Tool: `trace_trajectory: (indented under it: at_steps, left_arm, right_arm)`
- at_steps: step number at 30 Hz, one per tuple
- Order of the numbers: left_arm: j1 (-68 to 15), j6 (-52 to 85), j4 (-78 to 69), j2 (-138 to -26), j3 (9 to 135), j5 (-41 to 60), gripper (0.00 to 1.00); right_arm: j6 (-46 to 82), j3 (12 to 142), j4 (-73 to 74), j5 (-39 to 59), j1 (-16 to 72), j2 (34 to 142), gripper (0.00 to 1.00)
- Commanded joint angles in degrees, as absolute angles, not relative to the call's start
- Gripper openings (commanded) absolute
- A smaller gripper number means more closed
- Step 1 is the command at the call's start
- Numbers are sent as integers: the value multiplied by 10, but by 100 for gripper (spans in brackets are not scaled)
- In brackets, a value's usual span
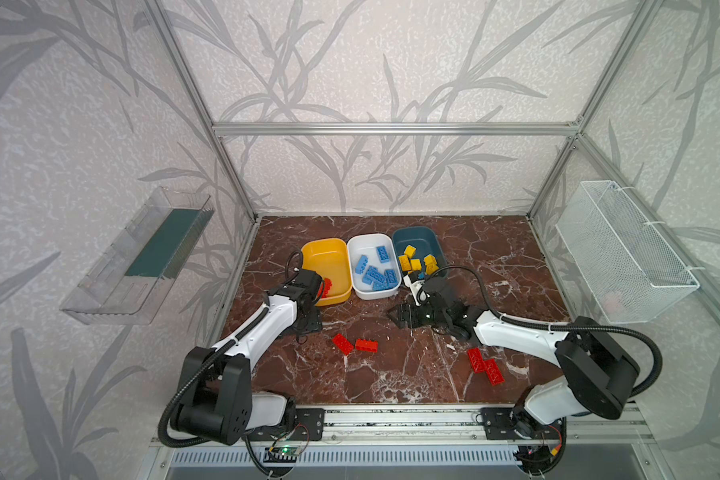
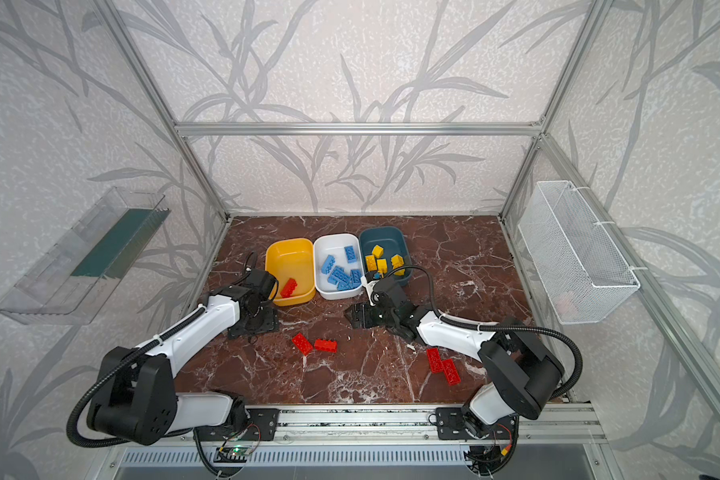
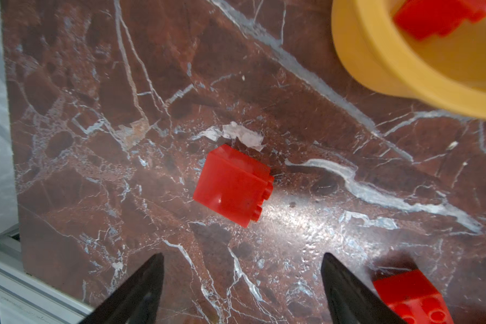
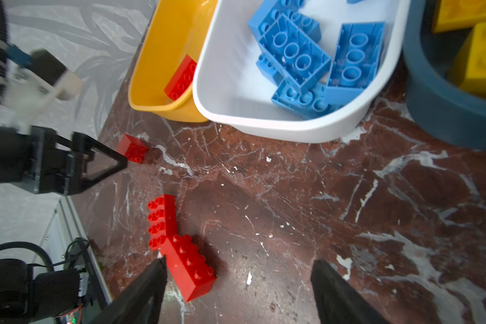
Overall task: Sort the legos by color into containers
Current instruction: 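Grasp the small red brick by the yellow tub with left gripper while right withdraws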
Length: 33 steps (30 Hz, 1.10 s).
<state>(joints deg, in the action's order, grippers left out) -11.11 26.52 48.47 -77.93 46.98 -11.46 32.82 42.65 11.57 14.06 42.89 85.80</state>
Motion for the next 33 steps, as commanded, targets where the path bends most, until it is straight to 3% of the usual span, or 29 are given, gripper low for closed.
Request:
trace_trajectory:
  at_steps: [1, 12, 33]
  left_arm:
    - [-92, 255, 482, -797, 482, -94, 87]
    - [-36, 249, 500, -888, 521, -54, 76]
    - [33, 288, 504, -928, 534, -75, 58]
  right_arm:
    - [341, 409, 136, 154, 417, 835, 82]
    - [361, 394, 160, 181, 393, 830, 82]
    - [381, 385, 178, 197, 380, 834, 81]
